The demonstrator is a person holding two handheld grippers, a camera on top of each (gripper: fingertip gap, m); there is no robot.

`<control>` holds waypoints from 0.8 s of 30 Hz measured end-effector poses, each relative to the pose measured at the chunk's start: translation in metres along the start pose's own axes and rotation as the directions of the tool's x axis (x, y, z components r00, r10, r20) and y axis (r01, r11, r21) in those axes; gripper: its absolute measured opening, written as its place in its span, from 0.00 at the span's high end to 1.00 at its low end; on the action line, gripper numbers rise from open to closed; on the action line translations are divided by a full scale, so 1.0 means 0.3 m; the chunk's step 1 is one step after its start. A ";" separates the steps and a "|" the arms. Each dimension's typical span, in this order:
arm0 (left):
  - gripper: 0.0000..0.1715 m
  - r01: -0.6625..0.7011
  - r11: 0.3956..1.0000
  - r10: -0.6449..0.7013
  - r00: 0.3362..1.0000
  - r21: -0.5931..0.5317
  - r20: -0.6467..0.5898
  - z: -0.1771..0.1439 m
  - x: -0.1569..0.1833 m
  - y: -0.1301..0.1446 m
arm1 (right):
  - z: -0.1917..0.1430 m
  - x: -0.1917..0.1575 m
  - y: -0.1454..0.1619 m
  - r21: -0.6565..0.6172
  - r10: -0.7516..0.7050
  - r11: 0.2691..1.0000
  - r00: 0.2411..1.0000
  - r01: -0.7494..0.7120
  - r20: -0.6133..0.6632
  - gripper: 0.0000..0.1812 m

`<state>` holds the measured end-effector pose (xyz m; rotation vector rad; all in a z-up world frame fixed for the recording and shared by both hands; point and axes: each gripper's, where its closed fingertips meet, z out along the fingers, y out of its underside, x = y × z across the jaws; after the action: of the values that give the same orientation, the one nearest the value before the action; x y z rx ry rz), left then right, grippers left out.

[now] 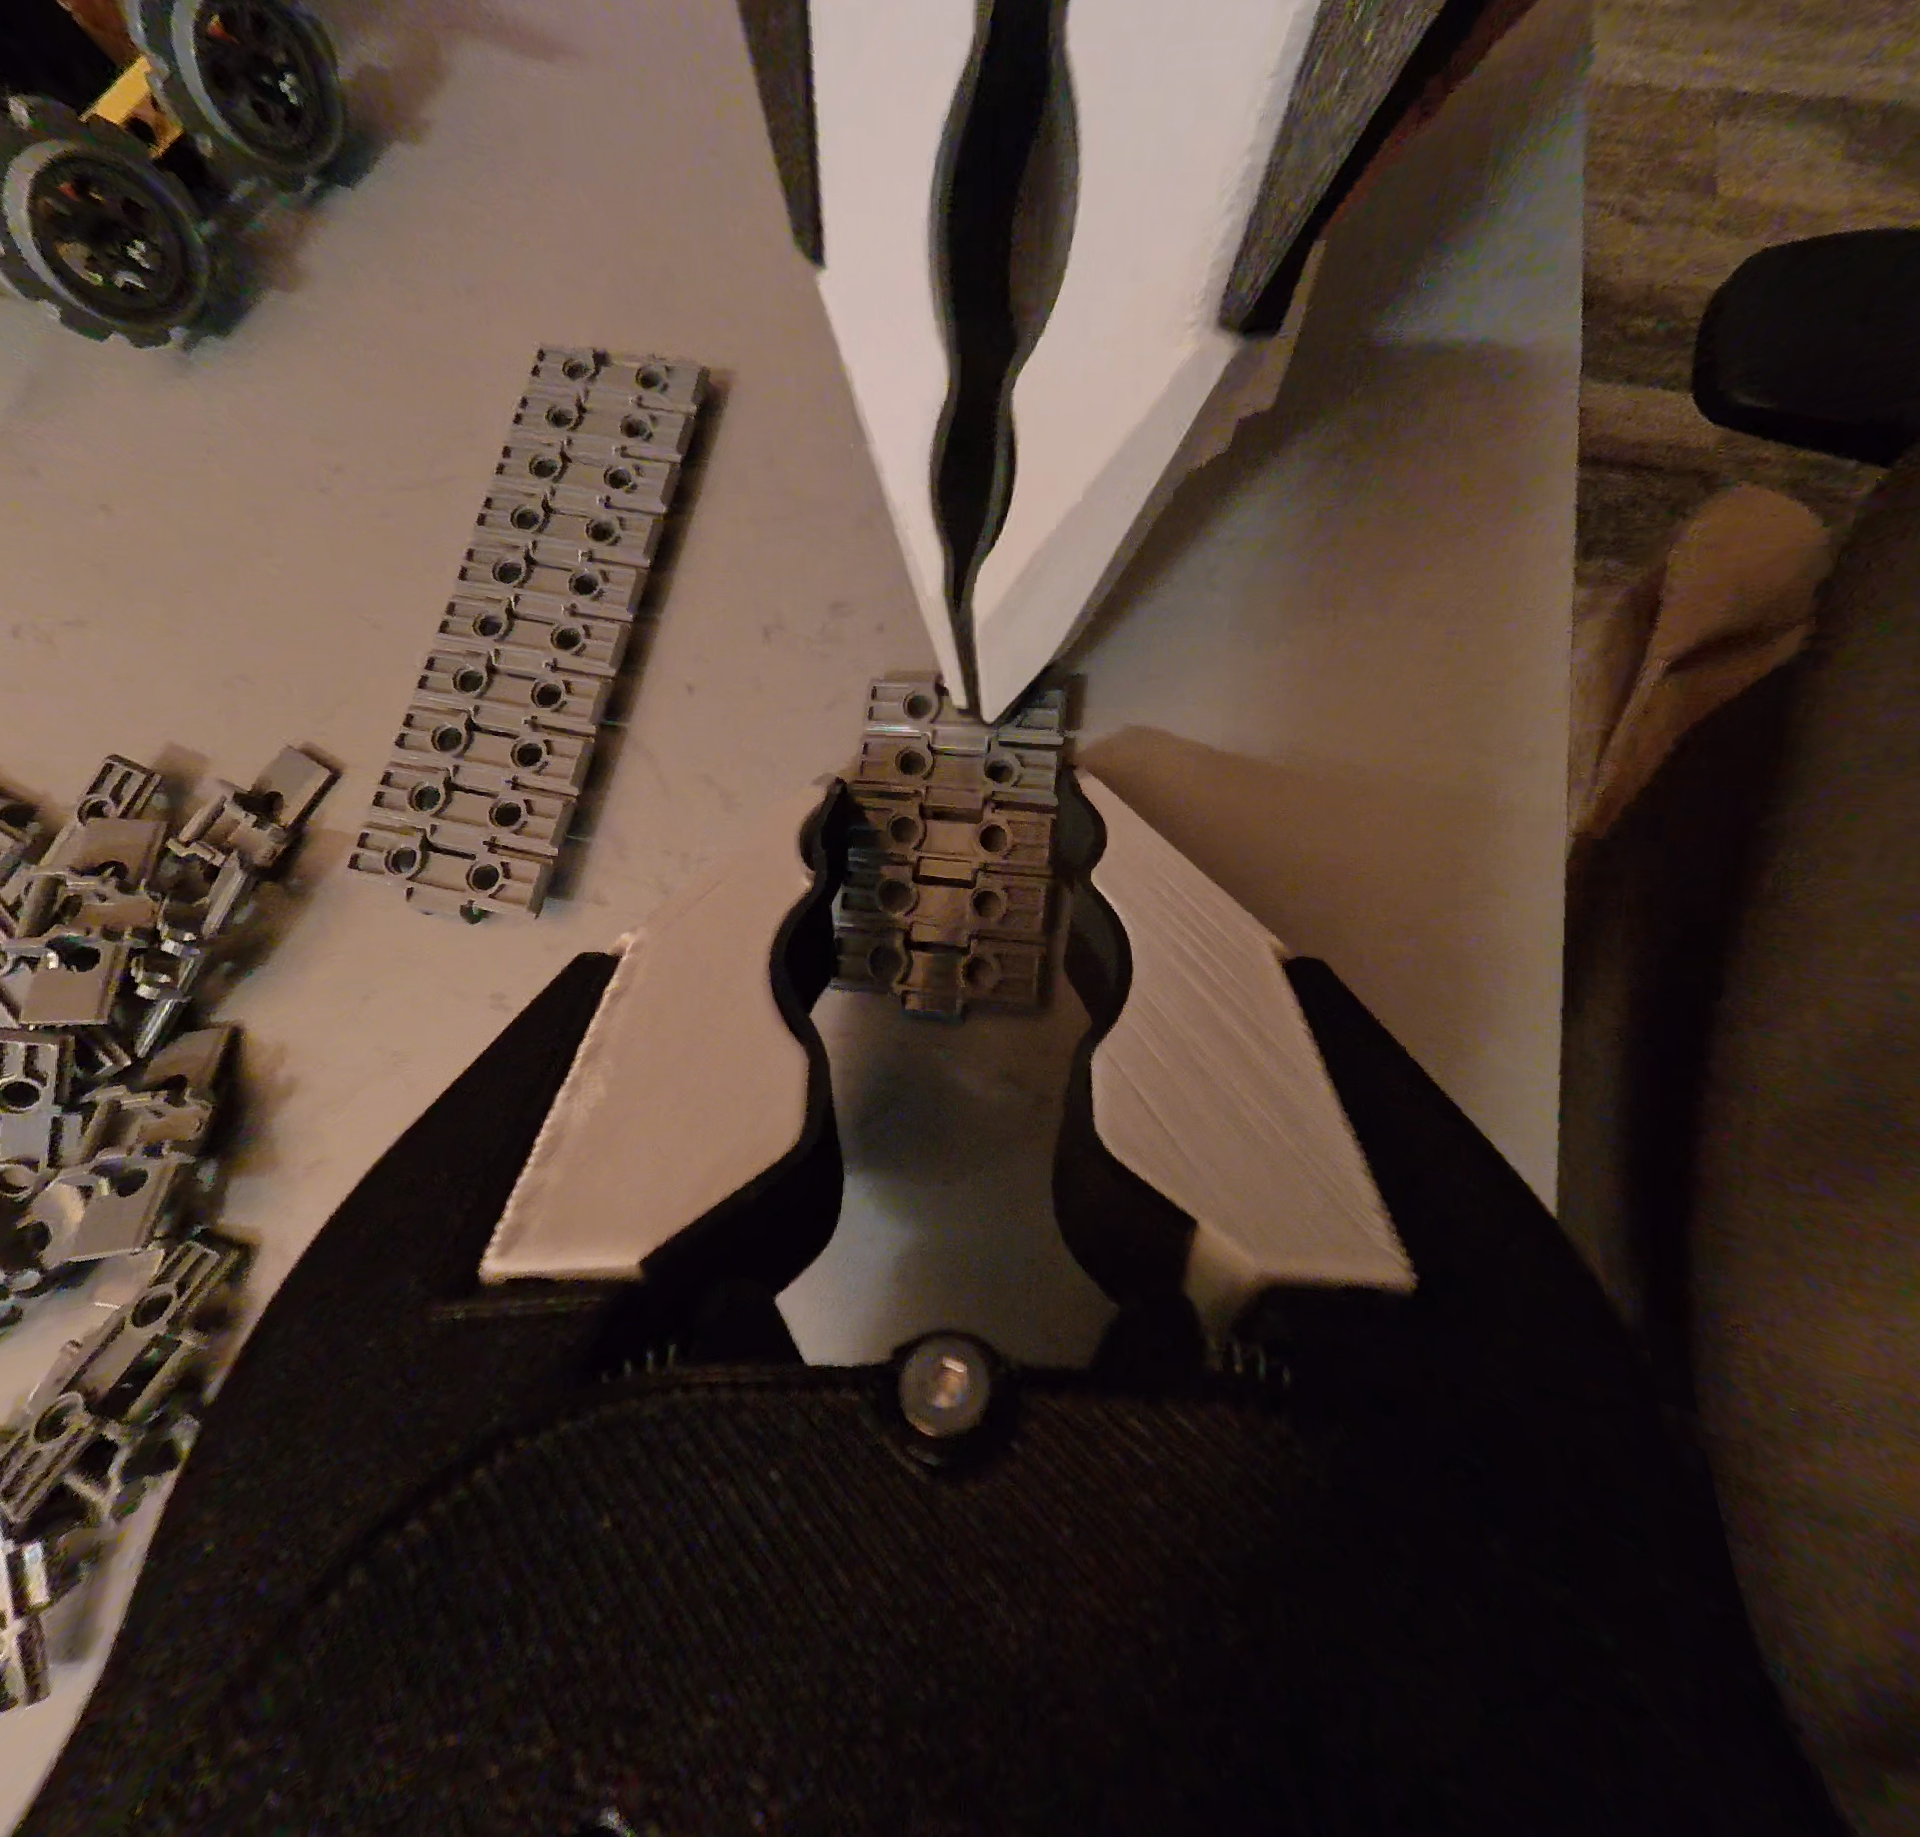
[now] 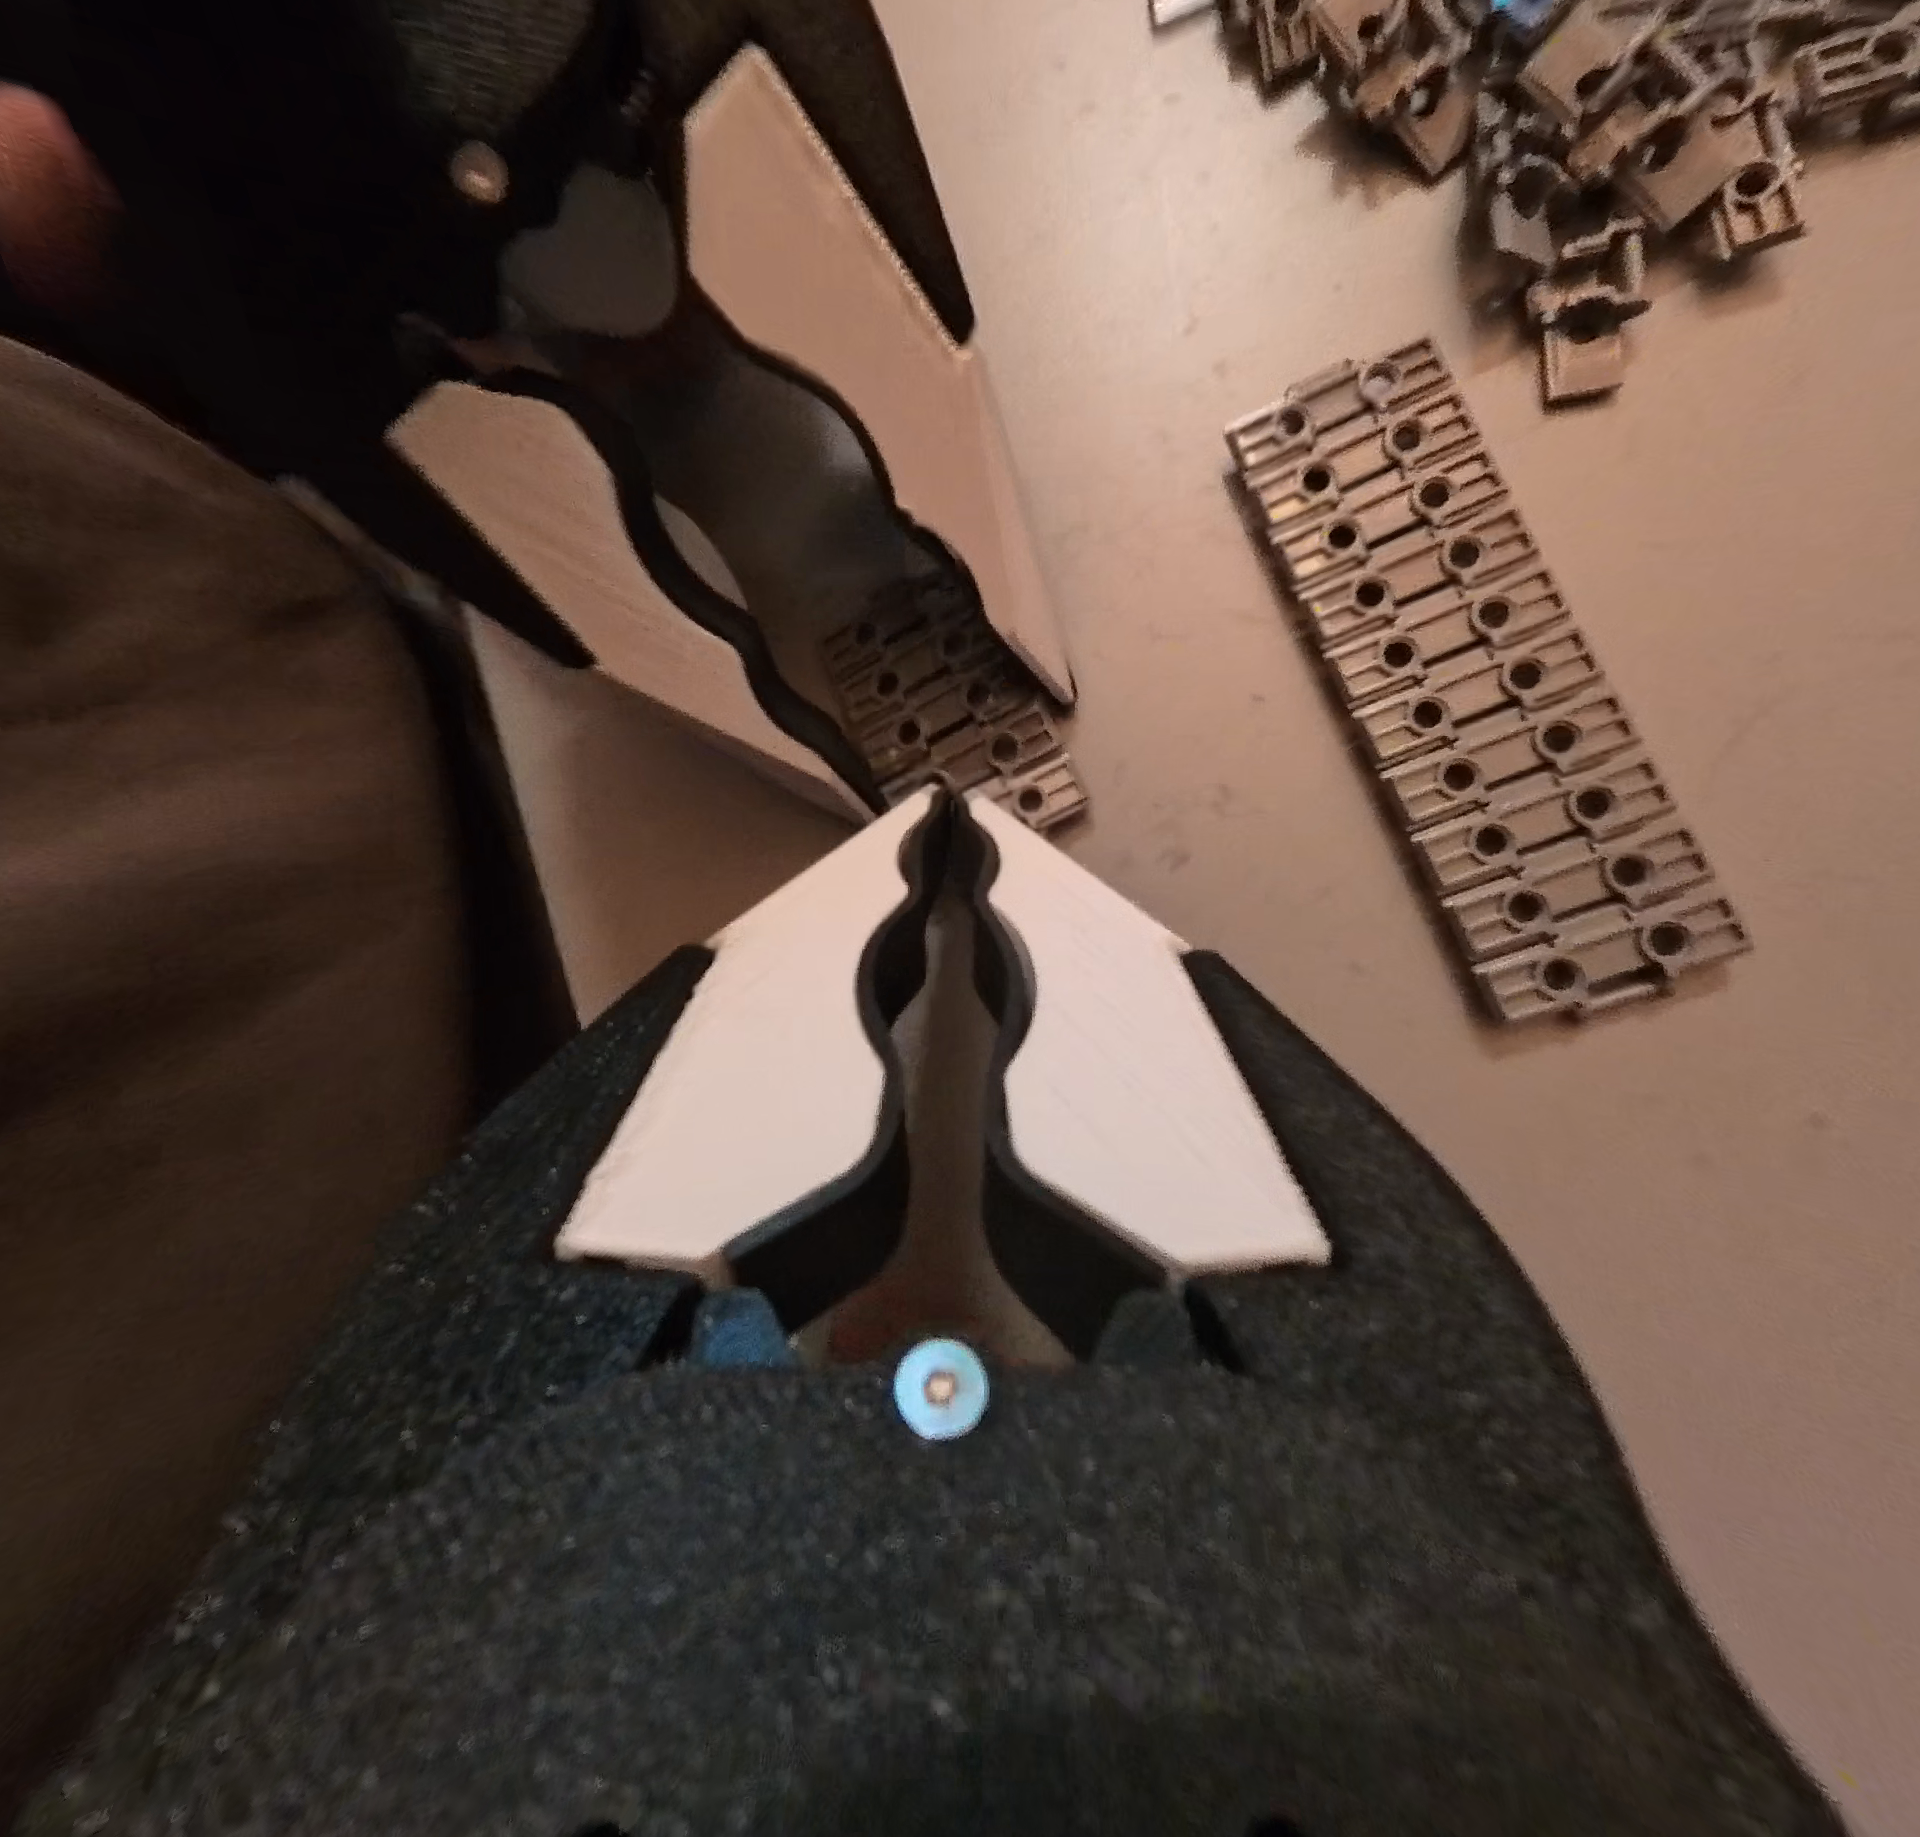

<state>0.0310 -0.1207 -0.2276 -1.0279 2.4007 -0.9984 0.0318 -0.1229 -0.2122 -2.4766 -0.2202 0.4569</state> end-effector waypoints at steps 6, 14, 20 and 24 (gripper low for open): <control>0.77 0.056 0.998 -0.056 0.997 -0.003 -0.045 -0.001 -0.004 0.001 | -0.040 0.007 -0.012 0.163 0.061 0.984 0.995 -0.074 0.083 1.00; 0.77 0.042 0.999 -0.042 0.999 -0.005 -0.009 0.001 -0.003 0.002 | -0.006 -0.012 -0.009 0.196 -0.008 0.981 0.999 0.002 0.032 1.00; 0.77 0.022 1.000 -0.022 1.000 -0.002 0.008 -0.001 -0.003 0.002 | 0.011 -0.001 0.009 0.130 -0.028 0.991 0.995 0.040 -0.094 1.00; 0.77 0.022 1.000 -0.022 1.000 -0.002 0.006 -0.001 -0.001 0.002 | 0.013 0.000 0.014 0.113 0.071 0.992 0.993 -0.060 -0.096 1.00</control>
<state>0.0309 -0.1199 -0.2278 -1.0586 2.3916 -0.9992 0.0304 -0.1244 -0.2177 -2.3962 -0.0714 0.3617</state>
